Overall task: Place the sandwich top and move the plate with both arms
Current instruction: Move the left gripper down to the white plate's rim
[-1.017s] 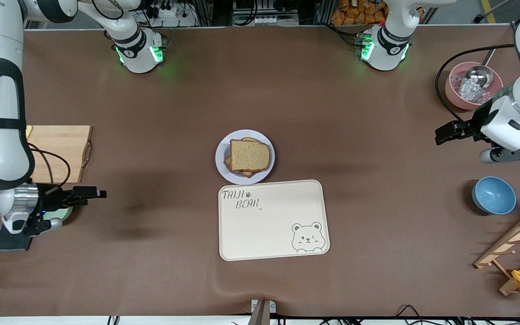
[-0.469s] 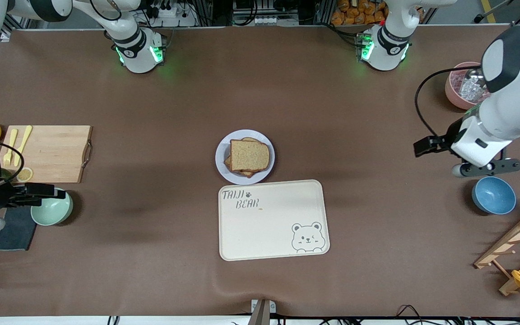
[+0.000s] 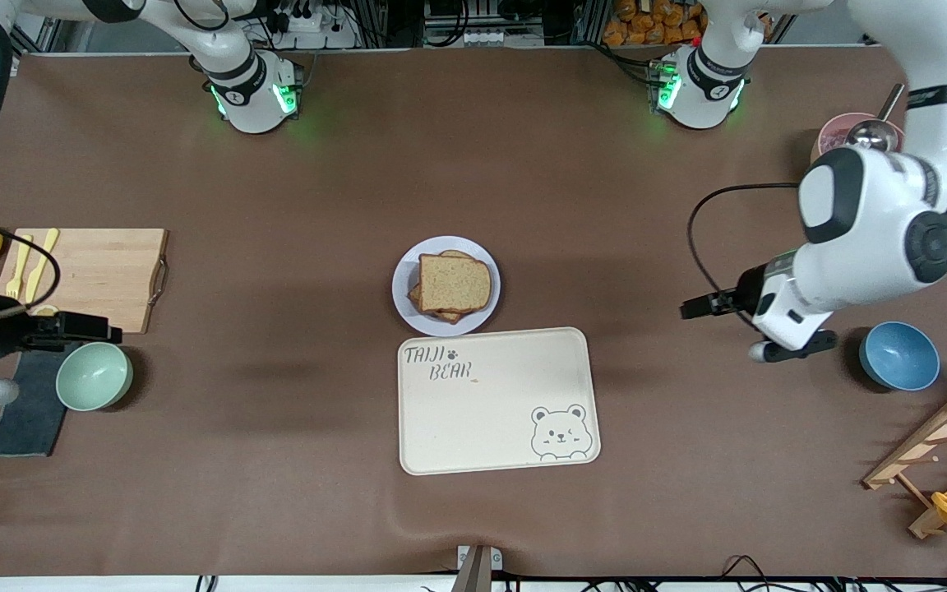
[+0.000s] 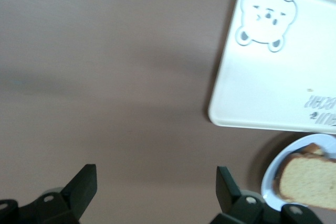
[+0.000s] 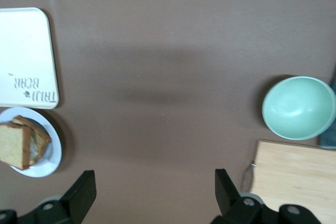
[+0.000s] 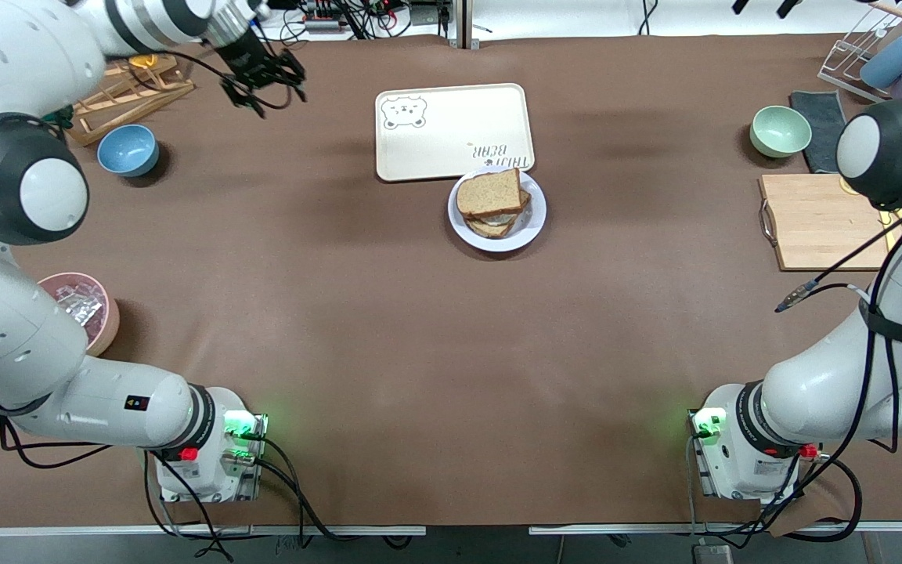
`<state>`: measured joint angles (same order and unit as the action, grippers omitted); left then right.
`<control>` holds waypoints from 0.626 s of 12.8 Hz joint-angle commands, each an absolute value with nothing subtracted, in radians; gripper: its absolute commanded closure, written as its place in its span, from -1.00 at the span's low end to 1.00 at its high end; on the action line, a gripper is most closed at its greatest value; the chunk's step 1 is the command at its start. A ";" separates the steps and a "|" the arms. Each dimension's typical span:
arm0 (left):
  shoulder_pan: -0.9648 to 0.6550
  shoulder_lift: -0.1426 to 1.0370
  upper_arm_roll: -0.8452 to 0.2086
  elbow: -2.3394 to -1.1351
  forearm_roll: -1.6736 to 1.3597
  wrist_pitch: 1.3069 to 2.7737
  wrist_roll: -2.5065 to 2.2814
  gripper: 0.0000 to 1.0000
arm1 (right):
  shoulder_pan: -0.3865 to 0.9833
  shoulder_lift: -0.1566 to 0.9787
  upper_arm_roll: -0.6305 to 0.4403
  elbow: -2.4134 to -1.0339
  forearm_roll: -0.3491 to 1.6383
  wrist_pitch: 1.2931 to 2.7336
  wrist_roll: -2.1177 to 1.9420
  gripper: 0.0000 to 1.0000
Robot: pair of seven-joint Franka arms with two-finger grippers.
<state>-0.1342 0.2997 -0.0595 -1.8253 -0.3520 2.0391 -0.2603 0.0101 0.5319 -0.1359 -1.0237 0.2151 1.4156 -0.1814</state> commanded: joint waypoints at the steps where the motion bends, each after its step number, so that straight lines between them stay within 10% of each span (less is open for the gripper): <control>1: -0.140 0.291 -0.086 -1.917 -0.469 2.123 -0.250 -1.00 | -0.012 0.401 -0.129 -1.197 0.144 1.478 -0.225 -1.00; 8: -0.138 0.439 -0.231 -2.014 -0.800 2.377 0.036 -1.00 | 0.002 0.190 -0.126 -1.537 0.114 1.695 -0.224 -1.00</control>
<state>-0.1411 0.4055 -0.2066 -1.9917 -0.7106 2.3104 -0.0626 -0.0080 0.2644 -0.1358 -1.4455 0.1365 1.6621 -0.2231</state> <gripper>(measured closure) 0.000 0.000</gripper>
